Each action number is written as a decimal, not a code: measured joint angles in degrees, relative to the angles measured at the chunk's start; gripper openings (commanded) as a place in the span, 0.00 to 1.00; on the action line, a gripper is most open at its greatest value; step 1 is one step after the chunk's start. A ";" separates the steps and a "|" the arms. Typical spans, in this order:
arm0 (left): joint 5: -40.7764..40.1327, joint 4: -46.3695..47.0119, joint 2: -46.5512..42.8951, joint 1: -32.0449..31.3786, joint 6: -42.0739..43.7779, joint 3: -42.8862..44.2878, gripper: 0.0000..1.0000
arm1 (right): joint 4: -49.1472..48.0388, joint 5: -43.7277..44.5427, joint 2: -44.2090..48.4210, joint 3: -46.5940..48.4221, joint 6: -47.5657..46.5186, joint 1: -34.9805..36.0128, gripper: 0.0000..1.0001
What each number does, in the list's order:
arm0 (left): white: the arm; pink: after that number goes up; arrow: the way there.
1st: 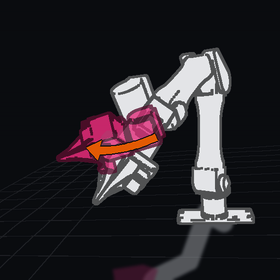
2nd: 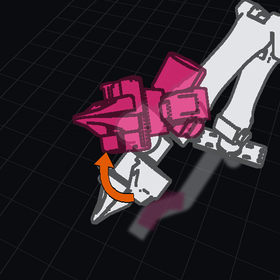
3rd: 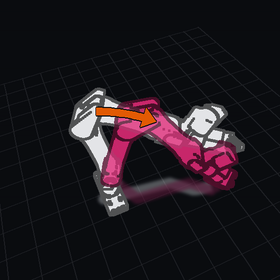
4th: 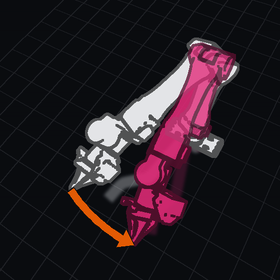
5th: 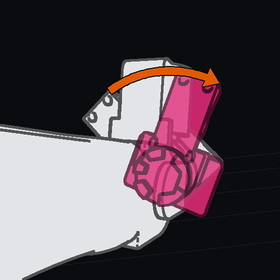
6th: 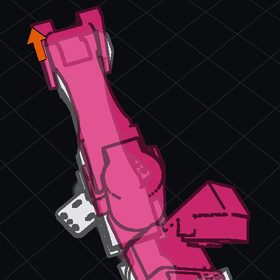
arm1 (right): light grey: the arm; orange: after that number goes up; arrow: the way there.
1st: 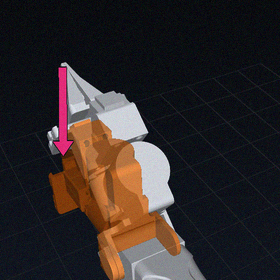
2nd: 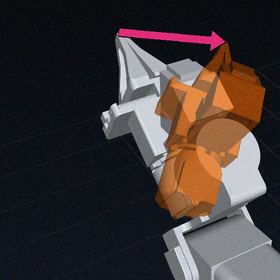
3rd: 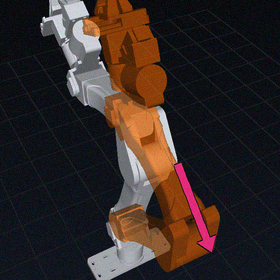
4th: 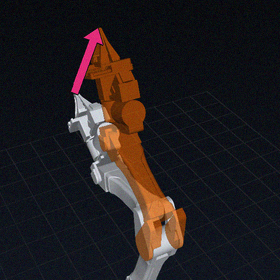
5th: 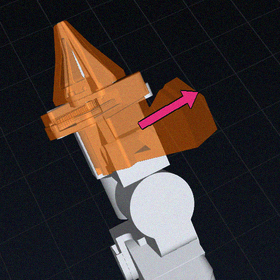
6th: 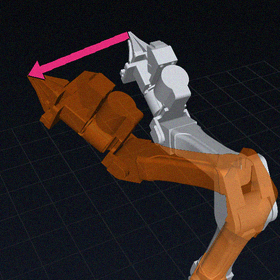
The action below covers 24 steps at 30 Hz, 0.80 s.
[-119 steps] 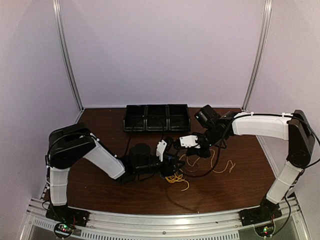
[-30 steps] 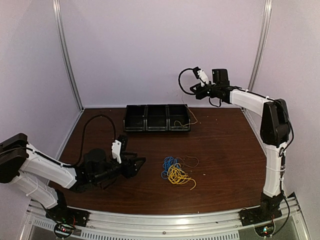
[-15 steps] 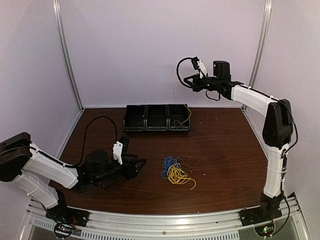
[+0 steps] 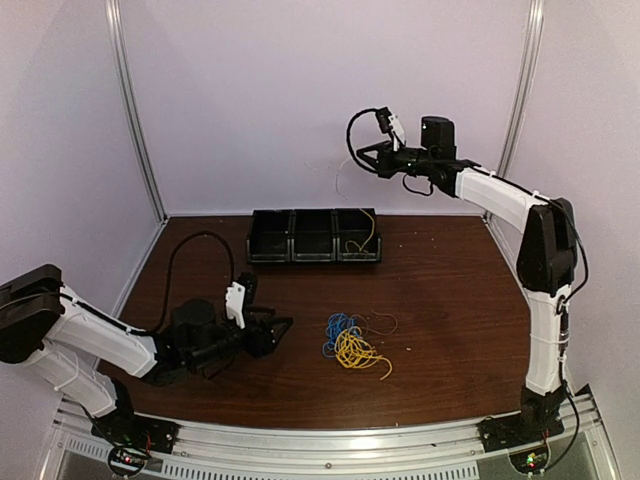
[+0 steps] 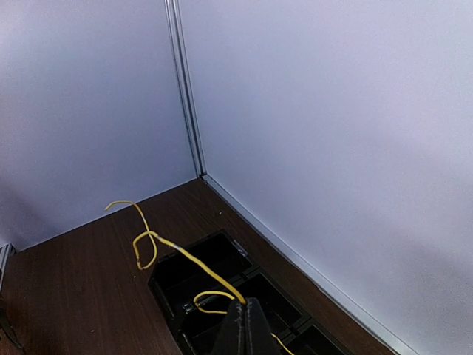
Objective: Untangle the cables
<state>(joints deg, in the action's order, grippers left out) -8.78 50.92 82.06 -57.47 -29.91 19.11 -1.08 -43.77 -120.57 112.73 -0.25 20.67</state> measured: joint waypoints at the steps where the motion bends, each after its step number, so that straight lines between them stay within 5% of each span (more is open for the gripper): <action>1: 0.00 -0.02 -0.07 0.00 0.00 0.00 0.58 | -0.28 -0.24 -0.74 0.42 0.55 0.00 0.00; 16: -0.72 -1.46 -1.53 0.00 -0.79 -0.04 0.58 | -4.00 -2.93 -11.45 1.62 7.13 -3.61 0.00; 24: -0.74 -1.29 -1.09 0.00 -1.22 -0.04 0.58 | -3.54 -0.66 -10.60 -1.79 2.86 -5.64 0.00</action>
<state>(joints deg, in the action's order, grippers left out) -9.52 49.63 80.97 -57.47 -31.14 19.07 -4.62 -44.42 -131.17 110.93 2.61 15.03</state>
